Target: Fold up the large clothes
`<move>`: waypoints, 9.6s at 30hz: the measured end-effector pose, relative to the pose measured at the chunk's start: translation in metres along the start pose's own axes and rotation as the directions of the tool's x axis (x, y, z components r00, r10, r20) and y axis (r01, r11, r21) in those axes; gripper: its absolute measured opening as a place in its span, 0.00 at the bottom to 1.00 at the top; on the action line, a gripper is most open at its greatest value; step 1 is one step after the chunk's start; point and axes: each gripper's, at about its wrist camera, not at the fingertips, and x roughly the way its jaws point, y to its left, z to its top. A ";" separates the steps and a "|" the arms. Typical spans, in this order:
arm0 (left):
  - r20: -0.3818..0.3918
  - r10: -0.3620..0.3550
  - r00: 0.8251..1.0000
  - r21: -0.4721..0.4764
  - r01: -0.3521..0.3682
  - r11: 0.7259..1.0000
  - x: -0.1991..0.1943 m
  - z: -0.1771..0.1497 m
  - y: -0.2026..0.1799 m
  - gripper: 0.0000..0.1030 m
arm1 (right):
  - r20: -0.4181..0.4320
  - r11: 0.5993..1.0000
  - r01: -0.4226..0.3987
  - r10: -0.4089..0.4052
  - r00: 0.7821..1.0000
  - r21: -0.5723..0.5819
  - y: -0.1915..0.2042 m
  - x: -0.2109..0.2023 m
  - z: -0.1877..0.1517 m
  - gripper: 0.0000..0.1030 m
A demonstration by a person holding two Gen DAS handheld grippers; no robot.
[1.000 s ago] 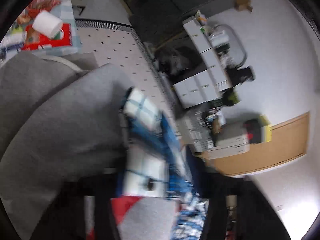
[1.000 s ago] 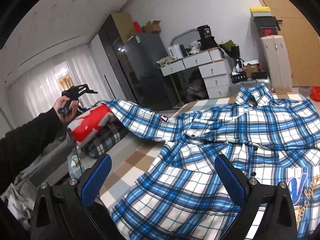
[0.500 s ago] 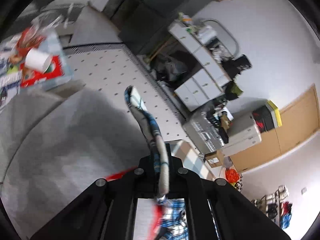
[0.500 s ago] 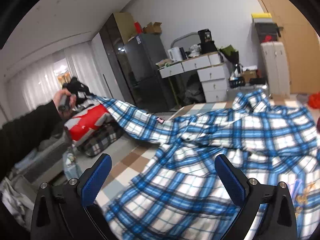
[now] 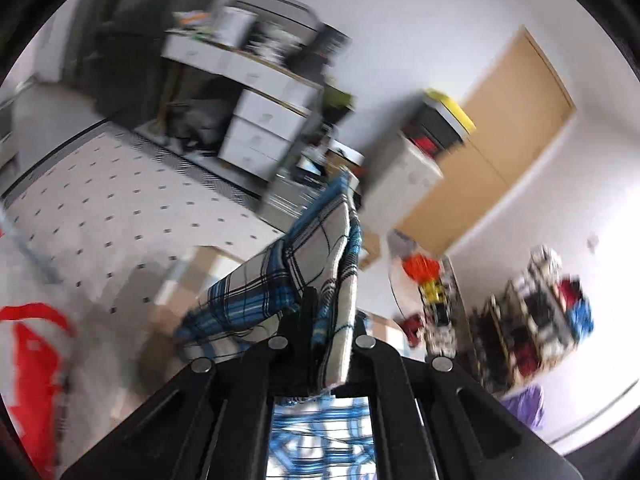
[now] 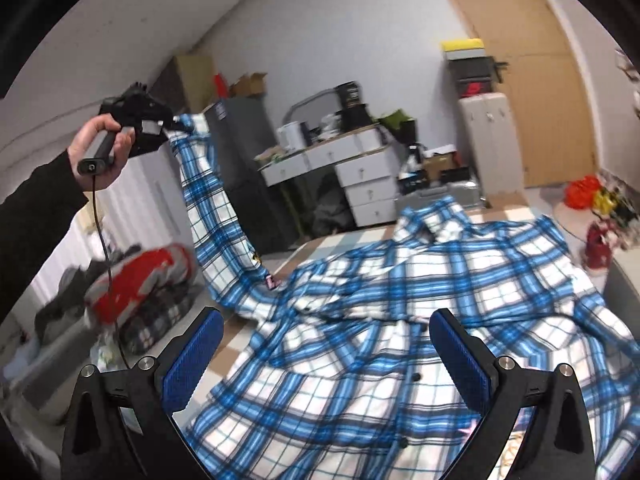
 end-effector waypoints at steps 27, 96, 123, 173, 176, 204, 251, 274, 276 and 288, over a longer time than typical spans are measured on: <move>-0.649 0.034 0.760 0.311 0.225 0.924 0.298 -0.294 -0.104 0.47 | 0.244 0.916 0.181 -0.279 0.929 0.358 -0.113 -0.095 0.036 1.00; -0.311 0.133 0.941 0.310 -0.032 0.950 0.198 -0.194 0.140 0.93 | -0.621 0.942 0.265 -0.334 0.709 -0.204 -0.145 0.232 0.047 1.00; -0.348 0.180 0.920 0.328 -0.060 0.943 0.190 -0.182 0.172 0.93 | -0.670 0.900 0.217 -0.428 0.606 -0.378 -0.136 0.268 0.026 1.00; -0.219 -0.156 0.963 0.151 0.191 0.970 0.170 -0.148 0.098 0.06 | -0.254 0.932 0.286 -0.338 0.906 -0.222 -0.107 0.175 0.130 0.04; -0.251 -0.186 0.950 0.075 0.211 0.975 0.159 -0.180 0.113 0.06 | -0.230 0.935 0.295 -0.337 0.913 -0.199 -0.095 0.139 0.095 0.04; -0.386 0.029 0.922 0.397 0.138 0.907 0.100 -0.241 0.142 0.21 | -0.336 0.922 0.356 -0.387 0.859 -0.152 -0.073 0.027 -0.013 0.88; -0.540 -0.065 0.839 0.142 0.167 0.976 0.173 -0.193 0.204 0.55 | -0.716 0.887 0.323 -0.459 0.526 -0.330 -0.204 0.158 0.021 1.00; -0.587 0.058 0.807 0.276 0.133 0.952 0.229 -0.176 0.157 0.55 | -0.720 0.903 0.246 -0.430 0.545 -0.353 -0.181 0.216 0.028 1.00; -0.579 0.103 0.809 0.319 0.108 0.942 0.235 -0.169 0.152 0.55 | -0.710 0.902 0.251 -0.432 0.557 -0.351 -0.182 0.227 0.032 1.00; -0.555 0.153 0.817 0.395 0.098 0.913 0.229 -0.153 0.151 0.56 | -0.640 0.892 0.232 -0.442 0.629 -0.388 -0.169 0.253 0.060 1.00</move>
